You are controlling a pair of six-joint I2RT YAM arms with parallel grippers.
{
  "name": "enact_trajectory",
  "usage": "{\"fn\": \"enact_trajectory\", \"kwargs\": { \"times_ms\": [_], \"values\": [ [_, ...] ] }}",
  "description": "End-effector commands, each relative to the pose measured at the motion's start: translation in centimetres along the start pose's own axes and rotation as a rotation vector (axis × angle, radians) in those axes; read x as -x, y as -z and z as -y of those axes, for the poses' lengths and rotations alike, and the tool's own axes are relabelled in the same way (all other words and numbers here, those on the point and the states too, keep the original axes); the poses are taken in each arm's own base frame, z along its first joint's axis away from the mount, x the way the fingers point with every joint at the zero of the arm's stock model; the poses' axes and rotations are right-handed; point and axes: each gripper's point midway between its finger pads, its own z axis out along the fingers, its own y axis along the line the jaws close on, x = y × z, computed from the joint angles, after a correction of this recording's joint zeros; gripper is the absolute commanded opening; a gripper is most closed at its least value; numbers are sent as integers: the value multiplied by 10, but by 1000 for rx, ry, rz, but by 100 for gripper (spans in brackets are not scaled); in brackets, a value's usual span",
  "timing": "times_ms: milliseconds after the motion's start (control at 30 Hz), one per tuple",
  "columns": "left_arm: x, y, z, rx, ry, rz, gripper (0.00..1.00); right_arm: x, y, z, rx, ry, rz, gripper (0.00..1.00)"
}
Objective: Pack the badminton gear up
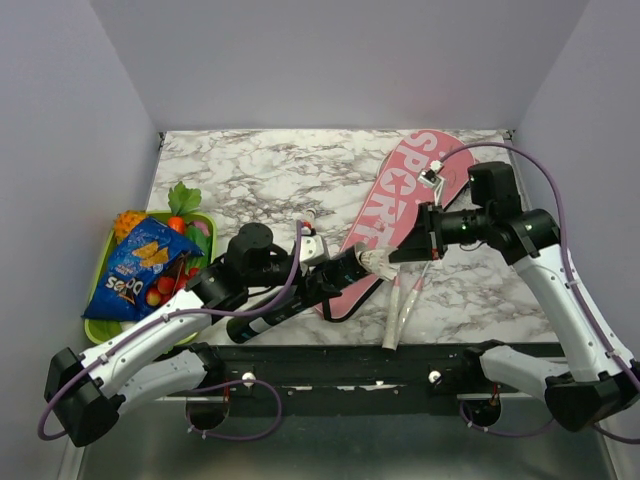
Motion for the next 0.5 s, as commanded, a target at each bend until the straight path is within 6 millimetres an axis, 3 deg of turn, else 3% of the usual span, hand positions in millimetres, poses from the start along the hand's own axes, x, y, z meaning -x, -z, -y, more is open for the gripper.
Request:
{"fn": "enact_trajectory", "kwargs": {
  "times_ms": [0,467],
  "values": [
    [7,1,7,-28,-27,45,0,-2,-13,14,-49,-32,-30,1],
    [4,-2,2,-9,-13,41,0,11,-52,23,-115,-78,-85,1]
  ]
}}
